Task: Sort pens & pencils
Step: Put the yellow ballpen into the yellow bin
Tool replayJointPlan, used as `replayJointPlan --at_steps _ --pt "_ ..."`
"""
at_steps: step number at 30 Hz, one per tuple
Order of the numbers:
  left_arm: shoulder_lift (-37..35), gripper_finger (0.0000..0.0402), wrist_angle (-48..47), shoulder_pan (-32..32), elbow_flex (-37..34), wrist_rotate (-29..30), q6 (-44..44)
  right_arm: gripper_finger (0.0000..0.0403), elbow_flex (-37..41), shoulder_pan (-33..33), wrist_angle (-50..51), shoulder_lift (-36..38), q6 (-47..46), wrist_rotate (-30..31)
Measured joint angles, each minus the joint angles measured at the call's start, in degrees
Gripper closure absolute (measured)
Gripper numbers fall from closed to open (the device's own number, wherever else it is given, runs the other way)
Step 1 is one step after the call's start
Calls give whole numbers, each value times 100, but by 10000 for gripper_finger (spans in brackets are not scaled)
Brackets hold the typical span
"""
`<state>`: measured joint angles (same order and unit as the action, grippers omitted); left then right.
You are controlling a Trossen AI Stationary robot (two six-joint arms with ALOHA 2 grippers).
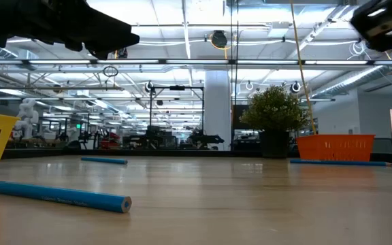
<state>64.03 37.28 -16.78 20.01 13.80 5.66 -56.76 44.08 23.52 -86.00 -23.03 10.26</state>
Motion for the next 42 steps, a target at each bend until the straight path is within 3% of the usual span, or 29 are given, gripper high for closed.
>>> replayJointPlan --at_steps 8,17,25,42 --pt "0 211 -33 0 0 22 3 232 8 444 228 -17 -353 -4" --pt "0 211 -98 0 0 24 -5 232 728 629 -105 -15 -626 -9" --pt "0 211 -123 0 -2 24 -12 232 1261 629 -747 -15 -635 -319" --pt "0 211 -158 0 -2 26 -14 232 2103 629 -1830 2 -497 -271"
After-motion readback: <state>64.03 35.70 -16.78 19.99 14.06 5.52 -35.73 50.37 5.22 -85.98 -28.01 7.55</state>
